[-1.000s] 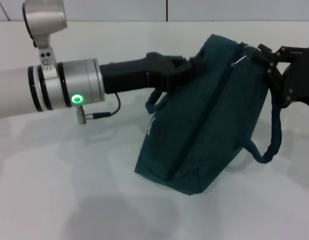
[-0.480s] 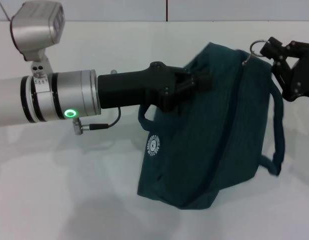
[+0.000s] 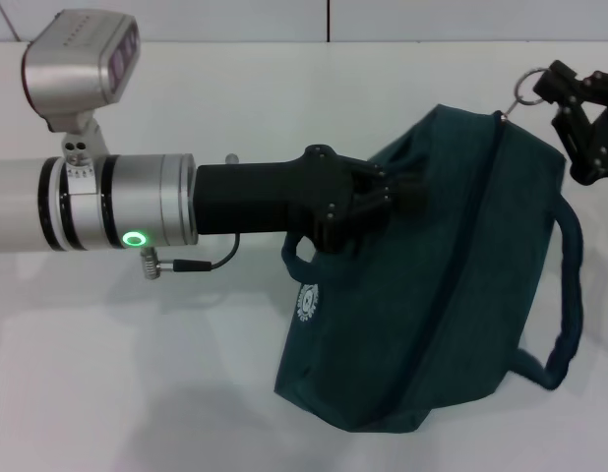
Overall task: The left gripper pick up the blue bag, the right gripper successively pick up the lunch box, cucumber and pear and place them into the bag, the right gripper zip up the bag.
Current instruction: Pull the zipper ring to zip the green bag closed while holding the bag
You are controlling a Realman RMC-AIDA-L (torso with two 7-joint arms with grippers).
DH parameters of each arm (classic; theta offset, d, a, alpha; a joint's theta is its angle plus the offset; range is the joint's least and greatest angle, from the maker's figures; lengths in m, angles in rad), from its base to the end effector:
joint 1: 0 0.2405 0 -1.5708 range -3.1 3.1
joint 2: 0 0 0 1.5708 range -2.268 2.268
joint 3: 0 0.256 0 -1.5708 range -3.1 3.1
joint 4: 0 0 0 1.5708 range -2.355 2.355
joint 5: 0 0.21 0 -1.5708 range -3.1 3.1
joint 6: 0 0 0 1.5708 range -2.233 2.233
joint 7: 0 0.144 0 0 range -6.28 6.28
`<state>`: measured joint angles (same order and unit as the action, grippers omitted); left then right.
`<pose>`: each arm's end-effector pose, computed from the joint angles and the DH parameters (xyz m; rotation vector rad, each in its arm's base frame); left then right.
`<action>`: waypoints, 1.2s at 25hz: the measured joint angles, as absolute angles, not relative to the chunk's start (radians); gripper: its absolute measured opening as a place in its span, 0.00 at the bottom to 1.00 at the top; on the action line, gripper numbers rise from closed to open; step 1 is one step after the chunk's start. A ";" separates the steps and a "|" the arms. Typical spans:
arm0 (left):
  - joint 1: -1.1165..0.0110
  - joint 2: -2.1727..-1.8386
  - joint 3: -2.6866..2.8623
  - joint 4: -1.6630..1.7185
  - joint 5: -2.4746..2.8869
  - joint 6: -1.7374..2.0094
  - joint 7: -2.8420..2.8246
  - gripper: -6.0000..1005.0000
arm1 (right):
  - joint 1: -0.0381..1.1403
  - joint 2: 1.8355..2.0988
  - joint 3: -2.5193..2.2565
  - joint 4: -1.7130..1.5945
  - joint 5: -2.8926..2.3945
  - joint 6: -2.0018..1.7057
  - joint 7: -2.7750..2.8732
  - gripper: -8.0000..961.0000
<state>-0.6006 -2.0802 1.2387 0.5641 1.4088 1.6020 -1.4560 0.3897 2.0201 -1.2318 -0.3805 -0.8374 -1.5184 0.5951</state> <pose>-0.1681 0.3197 -0.0434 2.7886 0.5520 1.1273 0.2596 0.3185 0.0173 -2.1050 0.0750 1.1021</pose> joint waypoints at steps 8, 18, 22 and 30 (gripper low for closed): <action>-0.580 -2.050 1.233 0.564 1.406 1.632 -1.457 0.04 | 0.381 2.014 -1.230 -0.336 -0.824 -1.496 0.620 0.12; -0.587 -2.042 1.232 0.564 1.408 1.639 -1.456 0.04 | 0.382 2.014 -1.267 -0.315 -0.834 -1.507 0.646 0.17; -0.588 -2.043 1.232 0.564 1.408 1.639 -1.456 0.04 | 0.370 2.013 -1.264 -0.315 -0.834 -1.522 0.645 0.19; -0.589 -2.048 1.232 0.564 1.408 1.639 -1.456 0.04 | 0.350 2.008 -1.257 -0.313 -0.832 -1.468 0.636 0.33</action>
<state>-0.5893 -2.0484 1.2316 0.5645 1.4079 1.6391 -1.4557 0.3502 2.0078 -1.2575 -0.3126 -0.8324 -1.4680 0.6356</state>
